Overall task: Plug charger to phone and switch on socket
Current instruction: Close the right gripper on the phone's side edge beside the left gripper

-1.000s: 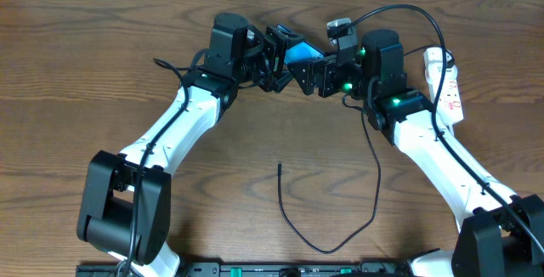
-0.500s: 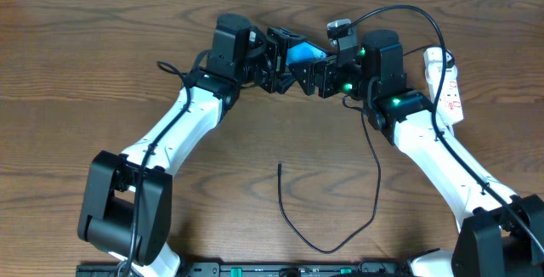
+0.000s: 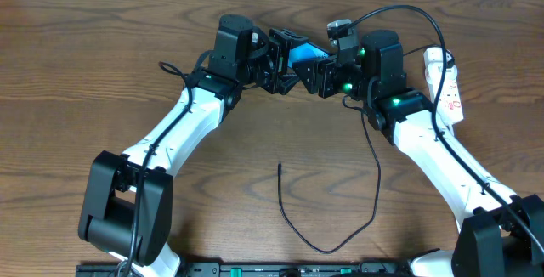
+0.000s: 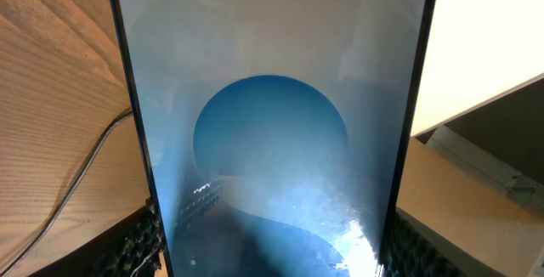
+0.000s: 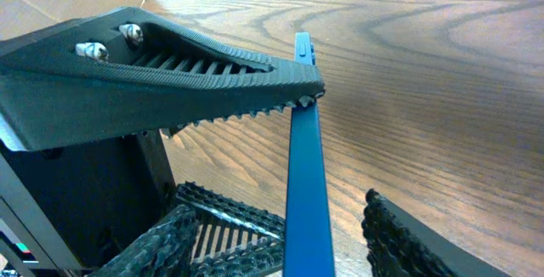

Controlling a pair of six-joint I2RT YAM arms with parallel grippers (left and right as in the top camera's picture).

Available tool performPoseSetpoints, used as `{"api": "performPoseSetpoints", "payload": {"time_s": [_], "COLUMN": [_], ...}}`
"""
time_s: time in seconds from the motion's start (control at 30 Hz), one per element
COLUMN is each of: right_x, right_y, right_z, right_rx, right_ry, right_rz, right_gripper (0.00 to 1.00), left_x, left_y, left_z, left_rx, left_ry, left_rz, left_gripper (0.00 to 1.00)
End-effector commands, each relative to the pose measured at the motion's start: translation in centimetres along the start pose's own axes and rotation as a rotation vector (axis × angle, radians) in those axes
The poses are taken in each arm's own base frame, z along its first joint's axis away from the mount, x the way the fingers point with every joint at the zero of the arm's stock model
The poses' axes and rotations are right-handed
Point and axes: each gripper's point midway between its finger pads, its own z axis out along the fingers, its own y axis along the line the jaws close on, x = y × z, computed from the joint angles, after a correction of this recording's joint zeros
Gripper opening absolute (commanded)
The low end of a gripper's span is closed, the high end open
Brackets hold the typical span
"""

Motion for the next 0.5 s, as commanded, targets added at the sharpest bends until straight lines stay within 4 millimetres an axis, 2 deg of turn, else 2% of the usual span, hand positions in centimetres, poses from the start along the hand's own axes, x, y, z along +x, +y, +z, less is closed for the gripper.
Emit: {"api": "performPoseSetpoints", "payload": {"time_s": [0.0, 0.07, 0.17, 0.27, 0.37, 0.47], "right_x": [-0.61, -0.55, -0.48, -0.47, -0.47, -0.46], "right_y": [0.30, 0.17, 0.15, 0.14, 0.15, 0.15], "right_z": [0.08, 0.08, 0.08, 0.08, 0.08, 0.08], "right_rx": [0.007, 0.014, 0.015, 0.015, 0.015, 0.015], "right_ry": [-0.011, -0.009, -0.006, -0.006, -0.006, -0.005], "right_rz": [-0.013, -0.011, -0.010, -0.010, -0.010, -0.009], "right_gripper": [0.60, 0.59, 0.48, 0.45, 0.34, 0.30], "left_x": [1.29, 1.29, 1.29, 1.29, 1.29, 1.29], "left_y": [-2.58, -2.58, -2.58, -2.58, -2.58, -2.58], "left_z": [-0.95, -0.95, -0.95, -0.95, -0.95, -0.95], "left_rx": [0.057, 0.057, 0.057, 0.057, 0.057, 0.057], "left_ry": [0.016, 0.016, 0.016, 0.016, 0.016, 0.016], "left_rz": [0.041, 0.041, 0.041, 0.041, 0.042, 0.041], "left_gripper": [0.07, 0.07, 0.08, 0.08, 0.07, 0.07]}}
